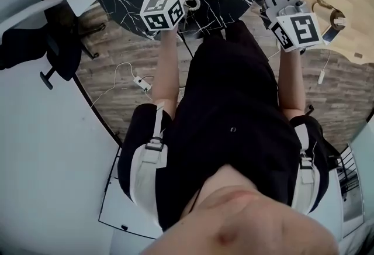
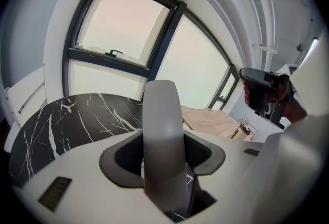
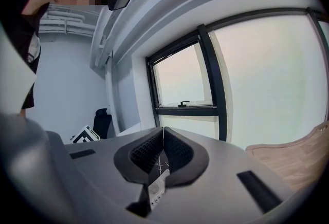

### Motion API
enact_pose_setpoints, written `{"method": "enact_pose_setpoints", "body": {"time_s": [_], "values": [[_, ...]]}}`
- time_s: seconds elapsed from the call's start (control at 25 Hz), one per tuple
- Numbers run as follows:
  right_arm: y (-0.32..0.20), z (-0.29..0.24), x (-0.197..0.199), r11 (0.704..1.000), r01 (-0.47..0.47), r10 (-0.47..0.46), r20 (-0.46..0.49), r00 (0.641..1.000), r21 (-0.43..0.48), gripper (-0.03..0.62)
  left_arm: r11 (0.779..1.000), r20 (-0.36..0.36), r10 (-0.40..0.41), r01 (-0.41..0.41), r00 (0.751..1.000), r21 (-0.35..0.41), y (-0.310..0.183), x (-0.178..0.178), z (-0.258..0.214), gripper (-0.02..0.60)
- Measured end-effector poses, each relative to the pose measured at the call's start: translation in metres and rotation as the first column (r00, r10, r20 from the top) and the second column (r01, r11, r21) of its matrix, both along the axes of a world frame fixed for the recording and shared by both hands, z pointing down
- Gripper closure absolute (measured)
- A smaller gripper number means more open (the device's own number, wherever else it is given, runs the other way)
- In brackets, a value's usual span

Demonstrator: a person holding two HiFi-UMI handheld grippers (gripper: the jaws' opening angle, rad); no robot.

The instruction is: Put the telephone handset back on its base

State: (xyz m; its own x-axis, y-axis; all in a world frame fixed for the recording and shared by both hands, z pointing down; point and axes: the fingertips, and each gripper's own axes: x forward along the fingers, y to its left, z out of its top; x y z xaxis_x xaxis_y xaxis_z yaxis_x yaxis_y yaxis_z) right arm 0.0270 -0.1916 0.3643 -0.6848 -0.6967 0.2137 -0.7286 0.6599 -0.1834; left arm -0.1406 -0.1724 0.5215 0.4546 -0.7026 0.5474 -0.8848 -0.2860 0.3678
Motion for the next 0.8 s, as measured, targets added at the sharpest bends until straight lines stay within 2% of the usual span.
{"method": "enact_pose_setpoints", "body": {"time_s": [0.24, 0.8], "values": [[-0.022, 0.018, 0.002, 0.999, 0.013, -0.013, -0.002, 1.0, -0.043, 0.563, 0.995, 0.062, 0.029, -0.023, 0.998, -0.094, -0.018, 0.01, 0.049, 0.354], [-0.049, 0.048, 0.01, 0.993, 0.016, -0.018, -0.009, 1.0, -0.115, 0.563, 0.965, 0.125, 0.053, -0.019, 0.991, -0.262, -0.033, 0.021, 0.129, 0.354]]}}
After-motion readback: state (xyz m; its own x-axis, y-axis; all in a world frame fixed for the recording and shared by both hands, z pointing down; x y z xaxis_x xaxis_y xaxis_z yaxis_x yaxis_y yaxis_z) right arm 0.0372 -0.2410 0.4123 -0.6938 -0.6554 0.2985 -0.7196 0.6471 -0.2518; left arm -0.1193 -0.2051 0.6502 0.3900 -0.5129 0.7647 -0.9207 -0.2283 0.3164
